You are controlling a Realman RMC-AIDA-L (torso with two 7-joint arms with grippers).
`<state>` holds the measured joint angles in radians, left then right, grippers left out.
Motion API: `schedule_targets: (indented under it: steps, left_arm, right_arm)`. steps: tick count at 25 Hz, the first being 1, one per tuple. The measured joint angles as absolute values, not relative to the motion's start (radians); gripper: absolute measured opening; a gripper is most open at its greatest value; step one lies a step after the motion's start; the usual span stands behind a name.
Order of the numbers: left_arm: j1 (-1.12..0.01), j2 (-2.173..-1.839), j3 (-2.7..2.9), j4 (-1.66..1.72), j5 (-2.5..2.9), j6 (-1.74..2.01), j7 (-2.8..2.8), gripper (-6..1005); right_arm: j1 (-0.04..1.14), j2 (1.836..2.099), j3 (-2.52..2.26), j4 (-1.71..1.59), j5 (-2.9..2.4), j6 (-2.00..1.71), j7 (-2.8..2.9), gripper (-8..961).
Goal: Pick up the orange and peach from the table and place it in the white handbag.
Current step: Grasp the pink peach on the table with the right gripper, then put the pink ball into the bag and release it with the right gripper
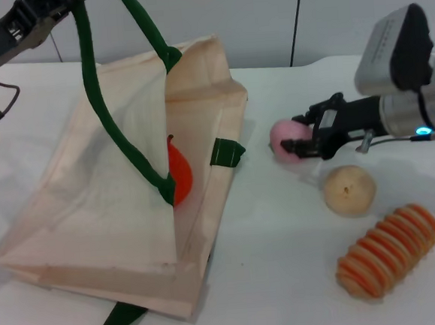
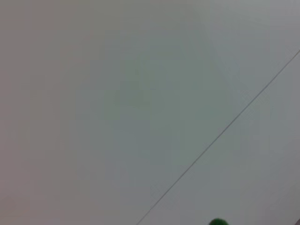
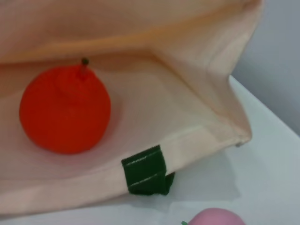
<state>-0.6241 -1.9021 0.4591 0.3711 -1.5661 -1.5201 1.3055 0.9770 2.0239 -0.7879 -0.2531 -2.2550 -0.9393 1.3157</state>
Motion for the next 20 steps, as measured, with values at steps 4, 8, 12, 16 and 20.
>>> schedule_targets:
  steps: [4, 8, 12, 16, 20]
  left_arm:
    - [-0.624, -1.902, 0.458, 0.371, -1.566, -1.52, 1.305, 119]
    - [-0.622, -1.9, 0.457, 0.371, -1.566, -1.52, 1.305, 119]
    - [-0.623, -1.9, 0.457, 0.371, -1.566, -1.52, 1.305, 119]
    - [-0.634, -1.899, 0.458, 0.362, -1.568, -1.52, 1.306, 119]
    - [-0.641, -1.899, 0.458, 0.36, -1.572, -1.521, 1.308, 119]
  right_arm:
    - [0.939, 2.024, -0.729, -0.361, -2.246, -1.038, 1.316, 476]
    - [0.917, 2.026, -0.684, -0.449, -2.237, -1.179, 1.315, 475]
    - [0.929, 2.029, -0.684, -0.459, -2.214, -1.241, 1.303, 473]
    - [0.972, 2.033, -0.687, -0.408, -2.177, -1.253, 1.264, 471]
    - [1.058, 2.034, -0.688, -0.294, -2.169, -1.222, 1.206, 472]
